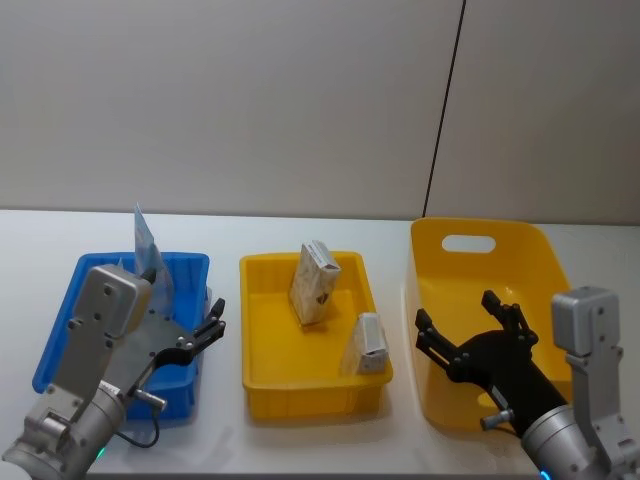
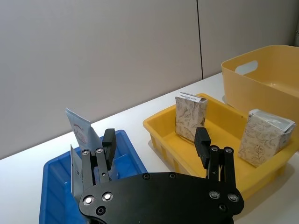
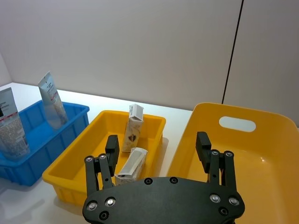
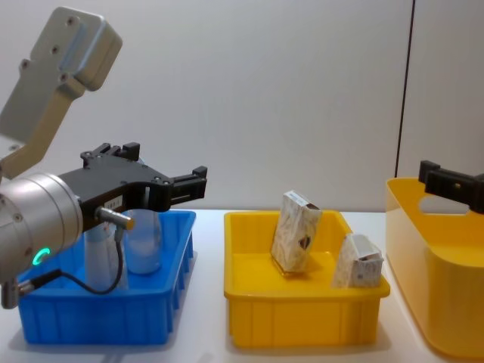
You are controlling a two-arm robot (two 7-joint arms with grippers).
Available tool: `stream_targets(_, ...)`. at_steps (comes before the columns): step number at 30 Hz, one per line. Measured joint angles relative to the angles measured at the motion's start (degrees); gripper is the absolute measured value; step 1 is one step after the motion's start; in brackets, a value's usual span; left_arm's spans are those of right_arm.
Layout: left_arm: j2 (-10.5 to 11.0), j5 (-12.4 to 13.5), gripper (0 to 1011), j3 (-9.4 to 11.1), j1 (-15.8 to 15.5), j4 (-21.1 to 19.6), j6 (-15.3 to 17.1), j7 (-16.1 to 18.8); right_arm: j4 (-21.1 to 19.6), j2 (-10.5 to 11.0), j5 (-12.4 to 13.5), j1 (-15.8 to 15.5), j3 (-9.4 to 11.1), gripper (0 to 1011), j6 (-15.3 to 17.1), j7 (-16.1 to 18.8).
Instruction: Bimanual collaborative sorting of washing and personal care products
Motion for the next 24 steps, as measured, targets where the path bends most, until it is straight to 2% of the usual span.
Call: stream_targets(24,0.0,0.0,1002,0.0,0.0,0.0,0.0,0.0,0.0,0.0,0.0,0.0,0.0,1002,0.0,0.0)
